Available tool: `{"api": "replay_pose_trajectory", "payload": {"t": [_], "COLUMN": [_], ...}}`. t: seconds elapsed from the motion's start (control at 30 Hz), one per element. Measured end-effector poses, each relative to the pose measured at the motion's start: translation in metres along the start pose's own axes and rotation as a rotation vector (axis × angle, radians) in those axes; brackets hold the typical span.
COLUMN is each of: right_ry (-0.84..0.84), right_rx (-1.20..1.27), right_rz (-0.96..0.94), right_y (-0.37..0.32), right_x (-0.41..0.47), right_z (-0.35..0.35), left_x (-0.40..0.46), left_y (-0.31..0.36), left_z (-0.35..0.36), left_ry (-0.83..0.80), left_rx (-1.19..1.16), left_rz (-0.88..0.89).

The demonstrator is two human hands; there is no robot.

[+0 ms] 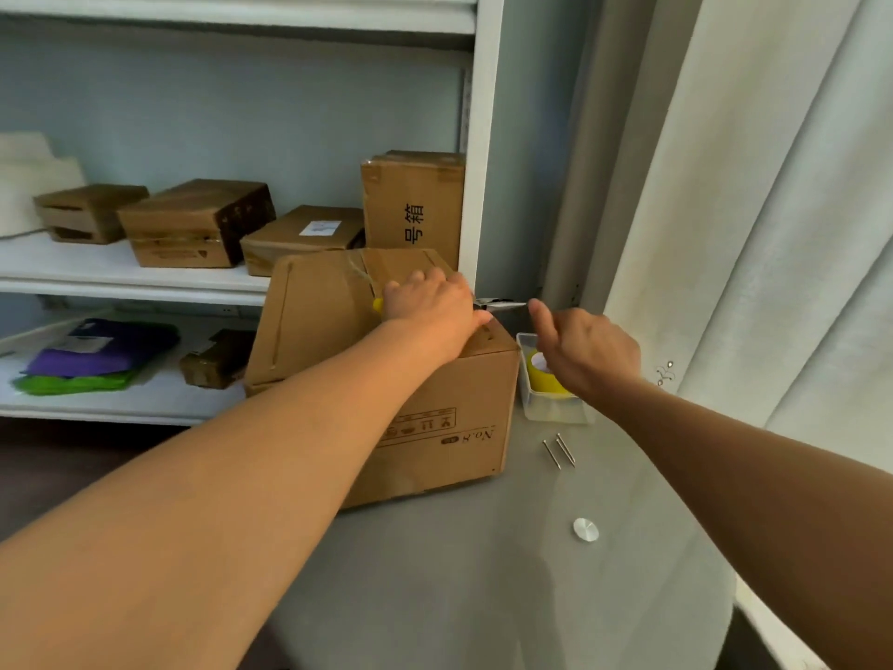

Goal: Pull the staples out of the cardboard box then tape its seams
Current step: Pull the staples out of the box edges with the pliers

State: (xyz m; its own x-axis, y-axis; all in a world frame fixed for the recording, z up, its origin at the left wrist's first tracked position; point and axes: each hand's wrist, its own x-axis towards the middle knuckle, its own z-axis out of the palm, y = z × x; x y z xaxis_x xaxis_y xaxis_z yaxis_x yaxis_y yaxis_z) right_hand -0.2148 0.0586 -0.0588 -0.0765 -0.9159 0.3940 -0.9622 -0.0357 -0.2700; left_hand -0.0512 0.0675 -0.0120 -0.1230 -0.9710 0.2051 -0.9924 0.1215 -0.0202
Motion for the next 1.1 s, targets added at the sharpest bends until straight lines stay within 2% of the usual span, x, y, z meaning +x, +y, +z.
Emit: {"api": "replay_pose_trajectory", "payload": {"t": [0.1, 0.2, 0.3, 0.37, 0.5, 0.67, 0.83, 0.97, 1.1], "right_ry": [0.092, 0.183, 0.153, 0.126, 0.097, -0.289, -0.130, -0.299, -0.232], "right_rx": [0.008, -0.008, -0.122, -0.202, -0.173, 0.095, -0.035, 0.036, 0.062], "right_rz": [-0.055, -0.215, -0.392, -0.431, -0.342, -0.219, -0.251, -0.169, -0.126], "right_y": [-0.018, -0.042, -0.063, -0.073, -0.074, -0.071, -0.081, -0.076, -0.070], "right_x": [-0.010, -0.021, -0.033, -0.039, -0.043, -0.026, -0.025, -0.019, -0.011], "right_z": [0.000, 0.000, 0.000, 0.004, 0.007, -0.003, -0.007, -0.014, -0.018], "left_x": [-0.012, -0.024, -0.038, -0.045, -0.047, -0.043, -0.047, -0.043, -0.041], "left_y": [-0.027, -0.054, -0.070, -0.076, -0.081, -0.079, -0.078, -0.070, -0.050], "left_z": [-0.014, -0.015, -0.013, -0.019, -0.027, -0.028, -0.018, -0.006, 0.001], "left_ry": [-0.050, -0.094, -0.164, -0.204, -0.241, -0.187, -0.193, -0.124, -0.007], "left_rx": [0.073, 0.068, 0.097, 0.067, -0.075, -0.205, -0.288, -0.301, -0.309], "left_rz": [-0.032, -0.078, -0.082, -0.066, -0.041, -0.034, 0.030, 0.025, -0.104]}}
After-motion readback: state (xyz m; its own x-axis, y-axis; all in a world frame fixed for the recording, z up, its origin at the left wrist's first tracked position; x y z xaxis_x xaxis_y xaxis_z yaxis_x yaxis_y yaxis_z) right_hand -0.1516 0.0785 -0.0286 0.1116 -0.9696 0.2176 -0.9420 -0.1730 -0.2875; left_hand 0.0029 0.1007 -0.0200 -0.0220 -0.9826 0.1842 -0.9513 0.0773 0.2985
